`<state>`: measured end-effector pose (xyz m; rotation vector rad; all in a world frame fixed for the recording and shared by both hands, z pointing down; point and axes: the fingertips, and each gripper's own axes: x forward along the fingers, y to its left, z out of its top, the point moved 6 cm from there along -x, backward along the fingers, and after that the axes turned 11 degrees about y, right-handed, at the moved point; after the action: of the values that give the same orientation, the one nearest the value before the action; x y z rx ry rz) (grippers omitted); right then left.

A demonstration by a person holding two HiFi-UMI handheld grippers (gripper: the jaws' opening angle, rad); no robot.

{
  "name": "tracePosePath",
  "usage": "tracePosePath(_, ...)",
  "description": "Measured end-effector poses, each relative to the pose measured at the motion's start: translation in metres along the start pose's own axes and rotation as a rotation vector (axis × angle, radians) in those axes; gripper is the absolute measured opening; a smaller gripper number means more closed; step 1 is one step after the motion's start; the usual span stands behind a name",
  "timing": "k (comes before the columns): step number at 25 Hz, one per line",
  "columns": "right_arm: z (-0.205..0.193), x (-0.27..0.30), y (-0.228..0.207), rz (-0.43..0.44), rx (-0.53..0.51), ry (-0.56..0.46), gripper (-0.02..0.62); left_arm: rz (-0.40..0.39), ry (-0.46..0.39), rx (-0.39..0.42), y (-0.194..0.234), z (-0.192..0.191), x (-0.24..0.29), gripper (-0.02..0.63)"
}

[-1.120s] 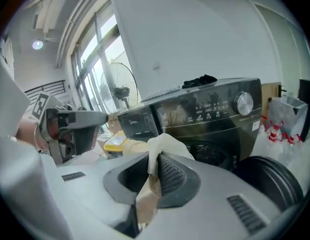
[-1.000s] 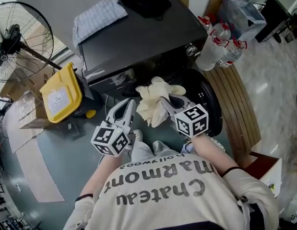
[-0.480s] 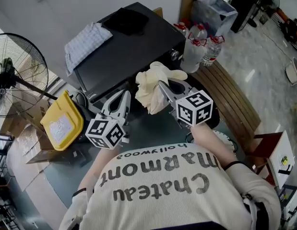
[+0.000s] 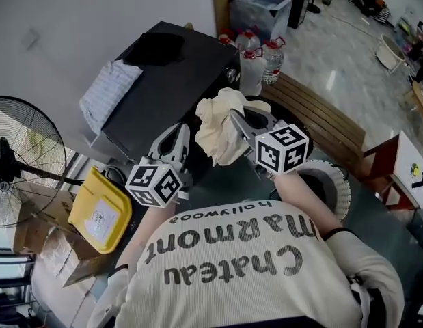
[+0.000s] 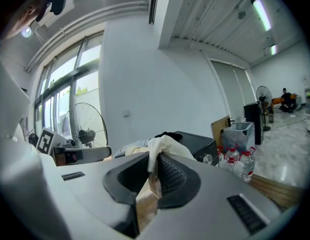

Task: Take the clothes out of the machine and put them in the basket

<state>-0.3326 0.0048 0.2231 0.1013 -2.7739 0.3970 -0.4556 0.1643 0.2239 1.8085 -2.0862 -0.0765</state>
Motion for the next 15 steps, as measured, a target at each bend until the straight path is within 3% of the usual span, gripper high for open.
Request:
tracePosePath(5, -0.019, -0.017, 0.011, -0.089, 0.031, -0.006, 0.055, -0.062, 0.02, 0.008, -0.006, -0.011, -0.002, 0.009)
tracePosePath(15, -0.057, -0.055, 0.014, -0.185, 0.159, -0.014, 0.055, -0.184, 0.067, -0.018, -0.028, -0.037, 0.015, 0.009)
